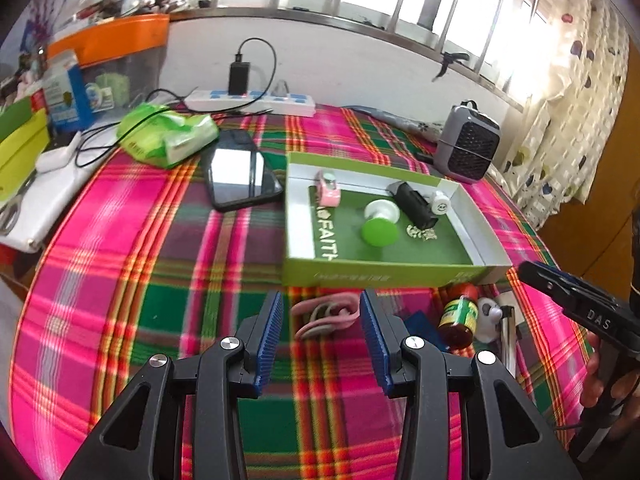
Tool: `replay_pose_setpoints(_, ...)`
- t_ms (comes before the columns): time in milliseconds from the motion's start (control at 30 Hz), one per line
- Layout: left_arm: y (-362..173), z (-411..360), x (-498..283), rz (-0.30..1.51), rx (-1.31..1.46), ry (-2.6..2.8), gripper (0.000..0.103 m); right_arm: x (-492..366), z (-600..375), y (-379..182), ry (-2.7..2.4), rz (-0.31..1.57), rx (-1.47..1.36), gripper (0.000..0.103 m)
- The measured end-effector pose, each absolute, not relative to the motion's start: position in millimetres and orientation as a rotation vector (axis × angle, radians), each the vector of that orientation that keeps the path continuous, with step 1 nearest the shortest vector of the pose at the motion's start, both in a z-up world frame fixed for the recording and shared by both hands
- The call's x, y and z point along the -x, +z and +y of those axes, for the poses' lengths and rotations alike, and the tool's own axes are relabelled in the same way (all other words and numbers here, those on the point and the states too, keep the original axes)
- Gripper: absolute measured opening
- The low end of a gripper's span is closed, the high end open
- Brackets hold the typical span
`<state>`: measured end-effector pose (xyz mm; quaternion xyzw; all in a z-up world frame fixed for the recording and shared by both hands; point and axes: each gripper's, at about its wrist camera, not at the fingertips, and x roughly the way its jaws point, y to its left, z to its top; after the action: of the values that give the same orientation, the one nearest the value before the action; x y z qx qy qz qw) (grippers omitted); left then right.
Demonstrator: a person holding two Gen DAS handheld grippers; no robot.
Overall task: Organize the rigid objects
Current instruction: 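Move right tool to silver lighter while left tool moves to pink clip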
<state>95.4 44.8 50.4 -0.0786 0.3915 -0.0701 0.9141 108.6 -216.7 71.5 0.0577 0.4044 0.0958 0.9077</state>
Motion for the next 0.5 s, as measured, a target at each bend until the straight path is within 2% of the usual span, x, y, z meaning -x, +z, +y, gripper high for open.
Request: replay_pose_setpoints(500,36.2,54.7,-85.7,0.835,0.175,-0.175,0.039,-67.7,-216.4,52.1,0.160,0.853,-0.122,0.038)
